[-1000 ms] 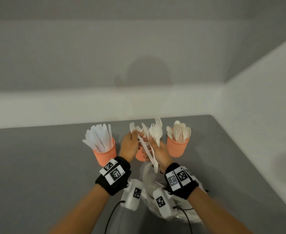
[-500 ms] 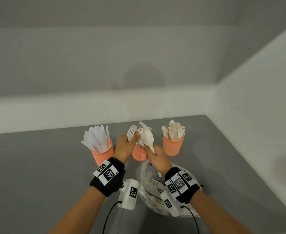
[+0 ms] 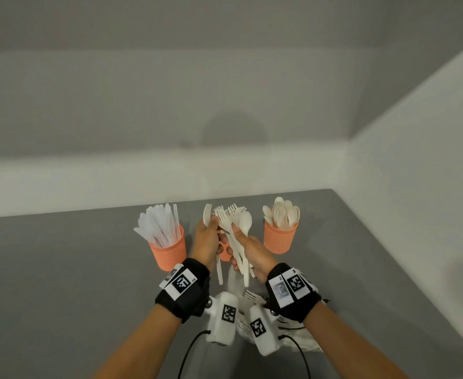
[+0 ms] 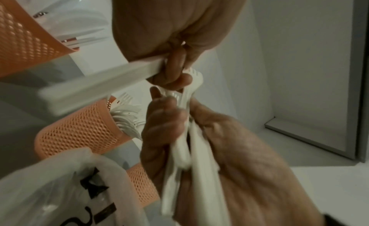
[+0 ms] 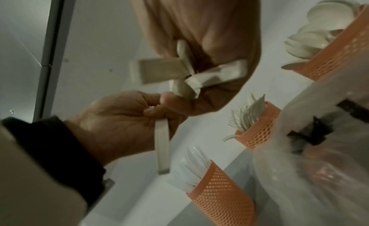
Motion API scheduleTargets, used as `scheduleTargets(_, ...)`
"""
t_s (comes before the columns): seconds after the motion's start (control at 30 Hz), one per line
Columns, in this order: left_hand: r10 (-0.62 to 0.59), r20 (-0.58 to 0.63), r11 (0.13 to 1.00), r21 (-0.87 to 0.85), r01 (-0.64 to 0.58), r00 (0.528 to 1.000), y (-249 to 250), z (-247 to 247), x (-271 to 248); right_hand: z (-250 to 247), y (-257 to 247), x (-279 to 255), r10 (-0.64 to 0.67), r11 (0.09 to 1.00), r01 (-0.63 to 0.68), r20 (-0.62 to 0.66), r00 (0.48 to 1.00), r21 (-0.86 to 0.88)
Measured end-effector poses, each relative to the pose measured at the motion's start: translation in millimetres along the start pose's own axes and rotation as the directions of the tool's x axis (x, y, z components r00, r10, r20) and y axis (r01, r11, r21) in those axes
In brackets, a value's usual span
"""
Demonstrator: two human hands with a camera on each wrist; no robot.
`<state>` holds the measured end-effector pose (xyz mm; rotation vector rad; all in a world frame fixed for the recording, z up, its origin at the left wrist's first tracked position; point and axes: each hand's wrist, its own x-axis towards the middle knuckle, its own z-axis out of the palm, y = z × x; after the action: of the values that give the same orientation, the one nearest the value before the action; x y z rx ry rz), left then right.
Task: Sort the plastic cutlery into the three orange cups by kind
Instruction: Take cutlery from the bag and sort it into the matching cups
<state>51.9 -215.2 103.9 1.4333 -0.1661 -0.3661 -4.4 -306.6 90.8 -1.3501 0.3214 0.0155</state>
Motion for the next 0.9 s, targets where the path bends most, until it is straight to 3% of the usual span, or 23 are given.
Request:
scheduleTargets(0.17, 0.115, -0.07, 0.992, 0.063, -0.11, 0.991, -2.8, 12.9, -8.6, 9.7, 3.2, 4.9, -0.042, 0.998, 0.039, -0.073, 0.996, -0.051)
scheduleTargets(0.33, 0.073, -0.16, 0.983, 0.179, -0.043, 0.984, -19.6, 10.0, 8.6, 17.1, 8.0, 9.5, -0.097, 0.994, 0.086, -0.166, 0.981, -0.074)
scheduleTargets(0.4, 0.098, -0.164, 0.981, 0.181, -0.068, 0.982, -21.1, 10.5, 8.0, 15.4, 9.4, 10.9, -0.136, 0.99, 0.122, -0.22, 0.966, -0.074)
scheduleTargets(0.57, 0.219, -0.19, 0.97, 0.149, -0.192, 0.957, -6.5, 0.1, 0.6, 4.3, 9.0, 12.2, -0.27, 0.937, 0.174, -0.316, 0.91, -0.302)
scheduleTargets(0.63, 0.225, -0.169, 0.973, 0.086, -0.213, 0.96, 3.5, -6.9, -2.1, -1.3, 8.8, 7.0, -0.401, 0.806, 0.231, -0.217, 0.89, -0.545)
scheduleTargets(0.73, 0.173, -0.125, 0.984, 0.061, -0.167, 0.977, 15.1, -20.0, -0.6, -5.8, 11.2, -1.3, -0.495, 0.439, 0.213, -0.037, 0.868, -0.873)
scheduleTargets(0.8, 0.111, -0.113, 0.991, 0.089, -0.101, 0.987, 20.2, -26.4, -1.2, -5.0, 11.2, -2.3, -0.532, 0.235, 0.139, -0.007, 0.847, -0.962)
scheduleTargets(0.9, 0.111, -0.083, 0.987, 0.129, -0.1, 0.99, 19.3, -30.0, -6.1, 2.7, 7.0, -4.4, -0.579, 0.072, 0.054, 0.002, 0.815, -0.996)
